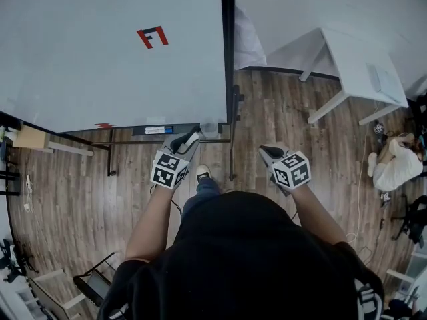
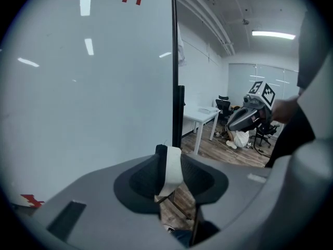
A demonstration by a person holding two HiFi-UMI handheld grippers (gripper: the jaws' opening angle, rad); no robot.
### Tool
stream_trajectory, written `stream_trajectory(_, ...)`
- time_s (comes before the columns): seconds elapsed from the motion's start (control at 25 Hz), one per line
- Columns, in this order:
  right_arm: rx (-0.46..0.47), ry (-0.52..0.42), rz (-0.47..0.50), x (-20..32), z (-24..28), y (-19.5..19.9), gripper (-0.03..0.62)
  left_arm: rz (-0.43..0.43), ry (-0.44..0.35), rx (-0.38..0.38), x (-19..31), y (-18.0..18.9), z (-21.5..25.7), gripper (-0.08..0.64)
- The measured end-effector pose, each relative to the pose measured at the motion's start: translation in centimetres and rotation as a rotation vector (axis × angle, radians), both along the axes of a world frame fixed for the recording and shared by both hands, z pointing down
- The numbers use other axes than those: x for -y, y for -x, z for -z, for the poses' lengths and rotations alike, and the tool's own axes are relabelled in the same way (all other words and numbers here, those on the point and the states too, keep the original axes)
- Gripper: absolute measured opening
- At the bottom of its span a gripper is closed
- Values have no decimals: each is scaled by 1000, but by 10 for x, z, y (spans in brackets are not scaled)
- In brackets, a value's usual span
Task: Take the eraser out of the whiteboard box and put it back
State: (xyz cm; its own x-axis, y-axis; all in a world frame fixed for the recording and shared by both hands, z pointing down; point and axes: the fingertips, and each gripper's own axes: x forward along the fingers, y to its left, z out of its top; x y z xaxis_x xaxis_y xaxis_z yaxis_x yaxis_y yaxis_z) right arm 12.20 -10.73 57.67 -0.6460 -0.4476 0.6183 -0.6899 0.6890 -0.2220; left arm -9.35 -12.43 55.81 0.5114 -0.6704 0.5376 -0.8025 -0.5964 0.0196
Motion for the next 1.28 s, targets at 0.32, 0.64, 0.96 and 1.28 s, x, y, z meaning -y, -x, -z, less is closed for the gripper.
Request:
stream_trajectory(0.32,-15,4,29,-7,-2,8,-3,28,16,-4,-16,15,-7,137)
stream_trajectory(0.64,-29,9,37,-14,-3,10,-3,25,22,-14,-21,18,-9,137)
stream_trajectory(0.96,-32,13,36,-14,-3,13,-3,14,27,-20,-20,20,-9,137)
stream_trajectory(1.28,-34,9,31,-11,-2,16,-3,1,19,-29,-15,19,-6,137)
